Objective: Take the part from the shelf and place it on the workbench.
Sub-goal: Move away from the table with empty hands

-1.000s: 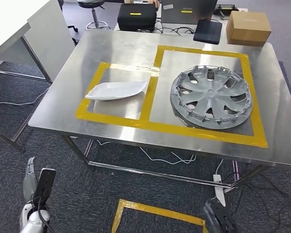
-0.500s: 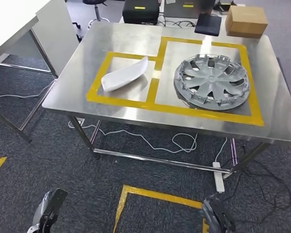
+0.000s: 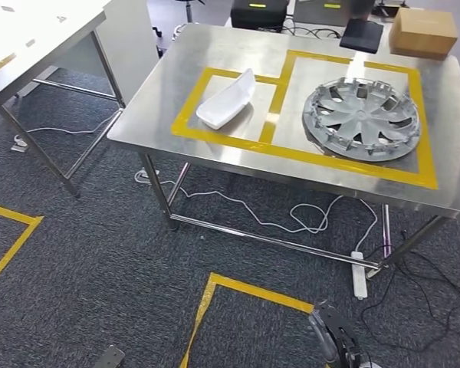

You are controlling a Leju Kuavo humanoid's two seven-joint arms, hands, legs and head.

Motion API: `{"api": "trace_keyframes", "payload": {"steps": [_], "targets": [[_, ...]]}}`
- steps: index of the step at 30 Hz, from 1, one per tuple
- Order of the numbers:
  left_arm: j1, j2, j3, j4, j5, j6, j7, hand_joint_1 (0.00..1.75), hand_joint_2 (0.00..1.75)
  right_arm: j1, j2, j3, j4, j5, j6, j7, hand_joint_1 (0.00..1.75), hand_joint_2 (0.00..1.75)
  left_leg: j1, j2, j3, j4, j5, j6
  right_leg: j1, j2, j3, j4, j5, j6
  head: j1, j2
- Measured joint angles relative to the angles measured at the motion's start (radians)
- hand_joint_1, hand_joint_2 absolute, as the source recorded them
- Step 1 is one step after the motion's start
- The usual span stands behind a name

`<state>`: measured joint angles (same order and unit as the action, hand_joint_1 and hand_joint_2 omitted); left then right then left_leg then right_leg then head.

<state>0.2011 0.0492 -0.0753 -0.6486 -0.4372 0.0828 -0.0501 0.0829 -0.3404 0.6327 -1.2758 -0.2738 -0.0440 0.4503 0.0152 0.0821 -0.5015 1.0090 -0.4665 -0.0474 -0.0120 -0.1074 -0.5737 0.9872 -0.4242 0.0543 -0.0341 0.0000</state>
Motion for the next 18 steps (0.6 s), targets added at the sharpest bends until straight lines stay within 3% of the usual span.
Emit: {"api": "trace_keyframes", "payload": {"steps": [2,3,5,7,8,9,10,11,13,15,17,18], "targets": [[0.007,0.003,-0.01,-0.003,0.017,-0.009,0.001,0.0,0.0,-0.015,0.006,-0.002,0.018,0.006,0.009,-0.004,0.0,0.0,-0.003,-0.016,0.009,-0.038,-0.023,0.025,-0.001,-0.023,-0.01,0.008,0.006,0.014,0.0,0.0],[0.014,0.005,-0.015,-0.004,0.024,-0.012,0.002,0.0,0.0,-0.022,0.009,-0.002,0.026,0.009,0.013,-0.006,0.0,0.0,-0.004,-0.028,0.005,-0.041,-0.024,0.034,-0.004,-0.016,-0.016,0.015,-0.001,0.02,0.001,0.0],[0.027,0.008,-0.027,-0.007,0.05,-0.022,0.002,0.0,0.0,-0.03,0.015,-0.002,0.045,0.019,0.028,-0.012,0.0,0.0,-0.006,-0.051,-0.005,-0.04,-0.013,0.053,-0.007,0.037,-0.046,0.084,-0.051,0.026,0.004,0.0],[0.03,0.013,-0.046,-0.011,0.091,-0.034,0.003,0.0,0.0,-0.04,0.024,-0.003,0.076,0.033,0.047,-0.019,0.0,0.0,-0.013,-0.078,-0.018,-0.04,-0.001,0.067,-0.004,0.091,-0.1,0.22,-0.123,0.023,0.007,0.0],[0.031,0.016,-0.056,-0.014,0.11,-0.037,0.004,0.0,0.0,-0.045,0.03,-0.004,0.092,0.039,0.055,-0.022,0.0,0.0,-0.018,-0.092,-0.024,-0.04,0.005,0.071,-0.001,0.1,-0.121,0.276,-0.145,0.019,0.008,0.0],[0.033,0.019,-0.066,-0.017,0.129,-0.039,0.007,0.0,0.0,-0.052,0.037,-0.005,0.107,0.044,0.062,-0.026,0.0,0.0,-0.023,-0.105,-0.029,-0.04,0.011,0.074,0.003,0.104,-0.126,0.298,-0.148,0.013,0.009,0.0],[0.037,0.022,-0.076,-0.019,0.145,-0.041,0.011,0.0,0.0,-0.059,0.044,-0.006,0.121,0.049,0.069,-0.029,0.0,0.0,-0.029,-0.119,-0.032,-0.04,0.015,0.076,0.008,0.108,-0.112,0.282,-0.134,0.004,0.009,0.0],[0.04,0.024,-0.086,-0.023,0.163,-0.041,0.014,0.0,0.0,-0.067,0.051,-0.008,0.132,0.054,0.077,-0.034,0.0,0.0,-0.033,-0.132,-0.035,-0.04,0.019,0.077,0.013,0.116,-0.079,0.228,-0.105,-0.006,0.009,0.0],[0.045,0.029,-0.108,-0.034,0.203,-0.041,0.02,0.0,0.0,-0.085,0.063,-0.012,0.156,0.064,0.094,-0.043,0.0,0.0,-0.039,-0.156,-0.039,-0.039,0.026,0.077,0.018,0.158,-0.001,0.088,-0.06,-0.03,0.008,0.0],[0.047,0.037,-0.132,-0.048,0.242,-0.042,0.025,0.0,0.0,-0.101,0.075,-0.016,0.18,0.073,0.11,-0.049,0.0,0.0,-0.037,-0.177,-0.049,-0.036,0.034,0.07,0.021,0.186,0.039,0.015,-0.051,-0.041,0.007,0.0],[0.054,0.049,-0.156,-0.063,0.269,-0.038,0.031,0.0,0.0,-0.115,0.089,-0.019,0.204,0.079,0.122,-0.053,0.0,0.0,-0.032,-0.199,-0.061,-0.036,0.043,0.056,0.022,0.174,0.044,0.003,-0.046,-0.042,0.007,0.0],[0.06,0.054,-0.167,-0.069,0.276,-0.035,0.035,0.0,0.0,-0.122,0.097,-0.02,0.214,0.081,0.126,-0.055,0.0,0.0,-0.032,-0.198,-0.066,-0.032,0.041,0.05,0.02,0.163,0.046,-0.003,-0.04,-0.045,0.006,0.0]]}}
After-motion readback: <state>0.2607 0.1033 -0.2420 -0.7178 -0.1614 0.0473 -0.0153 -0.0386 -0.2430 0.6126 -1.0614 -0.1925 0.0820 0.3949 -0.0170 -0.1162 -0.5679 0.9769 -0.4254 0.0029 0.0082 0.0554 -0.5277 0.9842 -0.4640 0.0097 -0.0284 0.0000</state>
